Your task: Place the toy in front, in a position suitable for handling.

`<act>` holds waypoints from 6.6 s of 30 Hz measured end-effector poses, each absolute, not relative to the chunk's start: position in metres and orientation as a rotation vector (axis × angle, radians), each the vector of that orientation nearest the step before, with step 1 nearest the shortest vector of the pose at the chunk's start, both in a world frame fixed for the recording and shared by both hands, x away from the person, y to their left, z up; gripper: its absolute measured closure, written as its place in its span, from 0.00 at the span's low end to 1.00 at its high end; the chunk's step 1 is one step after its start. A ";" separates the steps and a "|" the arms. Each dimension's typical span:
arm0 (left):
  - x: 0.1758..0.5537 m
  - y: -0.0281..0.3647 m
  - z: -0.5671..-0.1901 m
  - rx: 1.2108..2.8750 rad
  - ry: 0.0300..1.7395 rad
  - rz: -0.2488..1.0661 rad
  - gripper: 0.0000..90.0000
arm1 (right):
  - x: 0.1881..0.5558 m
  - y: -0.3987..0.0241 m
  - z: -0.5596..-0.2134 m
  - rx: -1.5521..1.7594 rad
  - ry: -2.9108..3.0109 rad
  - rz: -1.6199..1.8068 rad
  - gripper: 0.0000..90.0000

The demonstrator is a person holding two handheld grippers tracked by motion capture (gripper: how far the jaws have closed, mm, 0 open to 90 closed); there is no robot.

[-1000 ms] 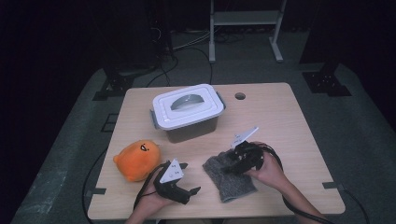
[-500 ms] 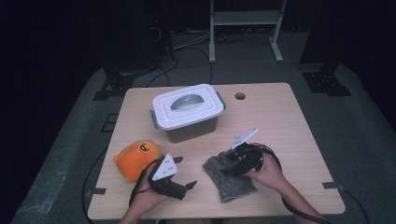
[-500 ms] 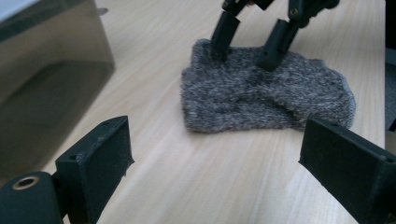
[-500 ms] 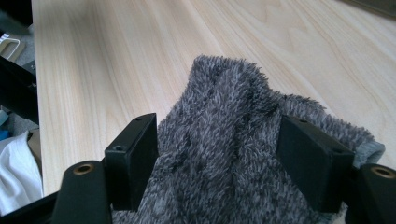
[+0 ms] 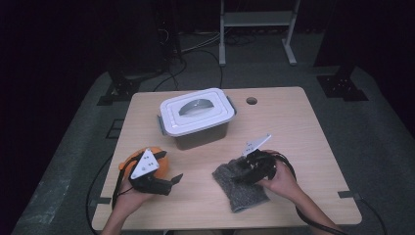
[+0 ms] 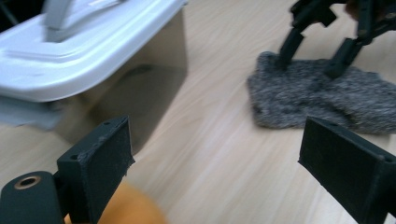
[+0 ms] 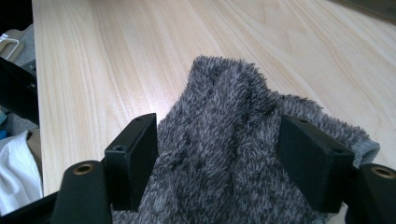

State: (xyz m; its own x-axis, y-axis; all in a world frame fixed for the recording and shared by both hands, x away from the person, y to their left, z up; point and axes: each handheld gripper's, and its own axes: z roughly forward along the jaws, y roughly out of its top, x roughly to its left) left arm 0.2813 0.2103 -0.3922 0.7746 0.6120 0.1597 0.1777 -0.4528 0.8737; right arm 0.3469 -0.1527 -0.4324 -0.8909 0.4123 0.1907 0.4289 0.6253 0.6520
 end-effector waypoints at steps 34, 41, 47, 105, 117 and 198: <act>0.299 0.276 -0.389 2.026 0.759 0.616 0.10 | 0.347 -0.141 -0.455 -0.744 -2.854 -1.048 0.33; 0.299 0.279 -0.390 2.030 0.765 0.613 0.10 | 0.343 -0.138 -0.461 -0.755 -2.903 -1.016 0.40; 0.299 0.280 -0.391 2.027 0.767 0.606 0.10 | 0.333 -0.134 -0.463 -0.714 -3.029 -1.003 0.49; 0.317 0.288 -0.422 2.091 0.861 0.565 0.51 | 0.322 -0.218 -0.432 -0.910 -2.838 -1.159 0.85; 0.312 0.286 -0.406 2.019 0.821 0.515 0.59 | 0.315 -0.248 -0.433 -0.987 -2.814 -1.193 0.85; 0.313 0.049 -0.417 2.180 0.116 0.146 0.54 | 0.286 -0.330 -0.449 -1.197 -2.701 -1.270 0.85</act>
State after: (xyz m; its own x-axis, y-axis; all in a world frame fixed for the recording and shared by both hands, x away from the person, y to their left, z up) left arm 0.3129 0.0486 -0.4168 0.9885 0.1379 0.0619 0.0288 -0.5740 0.8183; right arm 0.2863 -0.3298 -0.4492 -0.7203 0.6539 0.2315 0.5954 0.4116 0.6900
